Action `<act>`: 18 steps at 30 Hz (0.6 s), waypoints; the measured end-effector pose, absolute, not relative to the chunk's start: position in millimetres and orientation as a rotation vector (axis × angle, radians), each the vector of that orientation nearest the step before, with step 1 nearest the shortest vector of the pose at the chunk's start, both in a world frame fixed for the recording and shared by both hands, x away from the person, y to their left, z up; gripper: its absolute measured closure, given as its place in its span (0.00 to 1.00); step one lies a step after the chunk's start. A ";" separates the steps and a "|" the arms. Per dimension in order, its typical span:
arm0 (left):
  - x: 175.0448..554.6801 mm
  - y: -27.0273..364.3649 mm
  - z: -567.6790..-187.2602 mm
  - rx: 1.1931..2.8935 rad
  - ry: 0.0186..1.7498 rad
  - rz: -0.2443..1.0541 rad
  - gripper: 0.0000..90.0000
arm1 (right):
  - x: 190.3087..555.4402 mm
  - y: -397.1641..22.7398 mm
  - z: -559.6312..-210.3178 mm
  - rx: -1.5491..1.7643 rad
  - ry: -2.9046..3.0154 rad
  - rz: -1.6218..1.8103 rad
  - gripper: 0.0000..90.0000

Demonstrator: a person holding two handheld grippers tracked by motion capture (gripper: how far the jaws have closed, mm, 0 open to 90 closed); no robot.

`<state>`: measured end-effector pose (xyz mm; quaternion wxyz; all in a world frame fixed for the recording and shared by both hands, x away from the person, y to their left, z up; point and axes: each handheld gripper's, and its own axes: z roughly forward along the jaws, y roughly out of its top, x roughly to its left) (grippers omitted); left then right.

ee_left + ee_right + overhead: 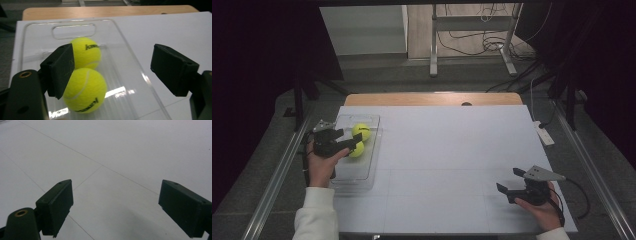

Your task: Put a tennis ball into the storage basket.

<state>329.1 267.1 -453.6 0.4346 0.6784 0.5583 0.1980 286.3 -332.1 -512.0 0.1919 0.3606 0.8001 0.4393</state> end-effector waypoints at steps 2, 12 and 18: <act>328.2 264.4 -452.8 1.689 1.379 0.487 0.22 | 286.7 -332.3 -512.1 1.010 2.244 1.236 0.14; 319.5 243.5 -449.4 1.745 1.272 0.449 0.20 | 286.8 -332.6 -511.9 1.008 2.247 1.246 0.15; 314.9 240.8 -456.5 1.747 1.267 0.430 0.20 | 284.2 -335.1 -511.2 1.011 2.243 1.250 0.14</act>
